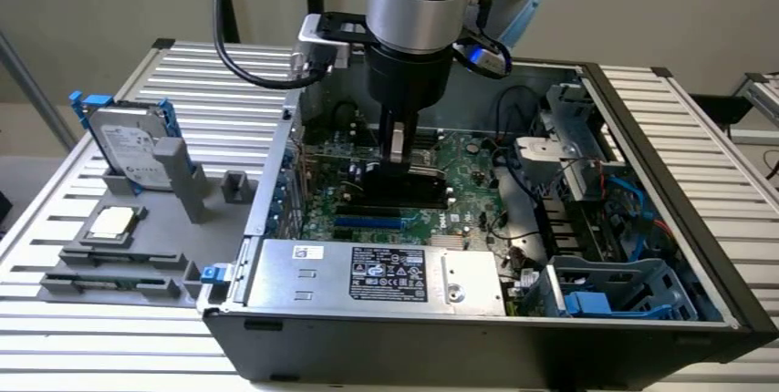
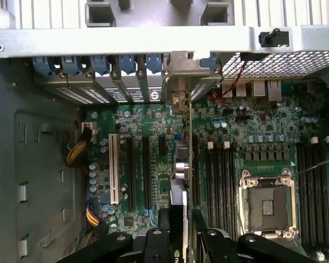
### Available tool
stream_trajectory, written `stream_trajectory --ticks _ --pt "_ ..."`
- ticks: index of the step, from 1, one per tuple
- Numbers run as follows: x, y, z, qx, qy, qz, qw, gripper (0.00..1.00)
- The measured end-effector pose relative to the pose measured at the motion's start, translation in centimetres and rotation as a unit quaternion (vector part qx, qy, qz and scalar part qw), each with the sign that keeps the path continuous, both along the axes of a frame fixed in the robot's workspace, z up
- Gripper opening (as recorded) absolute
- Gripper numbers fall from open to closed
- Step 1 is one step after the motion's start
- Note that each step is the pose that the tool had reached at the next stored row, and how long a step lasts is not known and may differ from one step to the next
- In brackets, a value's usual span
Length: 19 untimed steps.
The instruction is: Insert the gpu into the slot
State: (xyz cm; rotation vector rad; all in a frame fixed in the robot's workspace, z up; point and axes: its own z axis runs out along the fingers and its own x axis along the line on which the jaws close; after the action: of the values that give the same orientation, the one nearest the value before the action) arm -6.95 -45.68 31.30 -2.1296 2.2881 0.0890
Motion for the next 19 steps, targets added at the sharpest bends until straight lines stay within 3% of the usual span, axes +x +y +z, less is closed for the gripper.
stream_trajectory --ticks 19 --pt "-0.1 -0.02 -3.33 0.0005 0.0002 0.005 1.0000 0.26"
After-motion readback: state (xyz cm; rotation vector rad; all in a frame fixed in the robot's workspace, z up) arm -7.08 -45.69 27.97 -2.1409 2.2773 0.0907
